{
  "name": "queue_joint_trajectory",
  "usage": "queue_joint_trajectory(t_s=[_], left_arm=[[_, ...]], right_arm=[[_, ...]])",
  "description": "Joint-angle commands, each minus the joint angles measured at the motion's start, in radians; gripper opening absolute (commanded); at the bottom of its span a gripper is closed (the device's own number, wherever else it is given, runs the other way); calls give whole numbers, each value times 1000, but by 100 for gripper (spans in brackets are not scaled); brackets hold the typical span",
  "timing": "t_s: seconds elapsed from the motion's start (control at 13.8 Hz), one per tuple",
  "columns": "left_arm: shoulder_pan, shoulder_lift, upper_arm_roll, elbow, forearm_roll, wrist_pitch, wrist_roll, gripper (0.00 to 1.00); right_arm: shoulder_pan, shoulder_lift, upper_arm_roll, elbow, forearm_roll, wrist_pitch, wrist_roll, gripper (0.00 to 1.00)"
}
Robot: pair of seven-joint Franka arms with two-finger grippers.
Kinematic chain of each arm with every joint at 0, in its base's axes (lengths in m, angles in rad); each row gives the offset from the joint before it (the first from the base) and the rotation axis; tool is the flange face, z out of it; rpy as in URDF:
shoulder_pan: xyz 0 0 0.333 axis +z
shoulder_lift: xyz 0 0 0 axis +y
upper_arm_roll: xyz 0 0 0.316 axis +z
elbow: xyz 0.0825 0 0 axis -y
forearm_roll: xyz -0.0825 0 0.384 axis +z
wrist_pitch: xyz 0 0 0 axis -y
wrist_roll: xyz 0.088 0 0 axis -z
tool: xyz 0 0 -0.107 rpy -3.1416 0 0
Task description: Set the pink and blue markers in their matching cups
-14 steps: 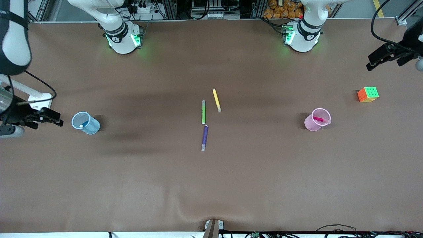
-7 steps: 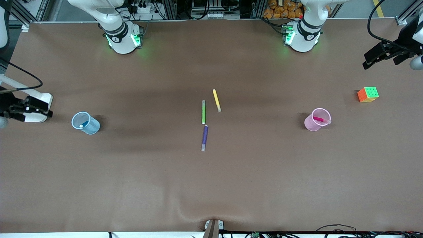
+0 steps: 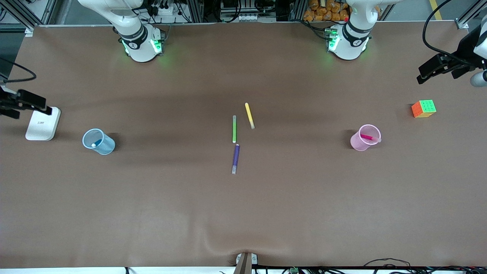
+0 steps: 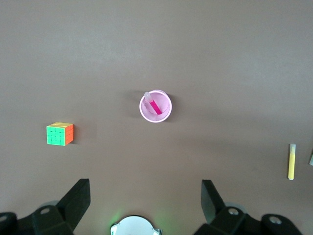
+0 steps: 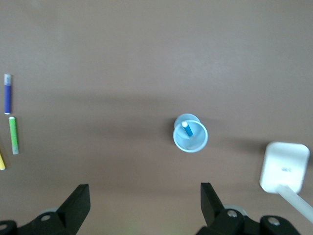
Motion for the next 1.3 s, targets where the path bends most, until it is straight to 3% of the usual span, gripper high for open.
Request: queue_joint_trajectory(t_s=[0.0, 0.22, 1.23], left_arm=[[2, 4, -1, 6, 7, 7, -12, 100], [1, 10, 2, 2, 6, 7, -11, 100], [-8, 24, -5, 17, 15, 7, -3, 100]], right_arm=[[-25, -122, 1, -134, -31, 5, 18, 100], [-34, -203, 4, -238, -64, 43, 12, 100], [-42, -217, 7, -186, -64, 18, 9, 100]])
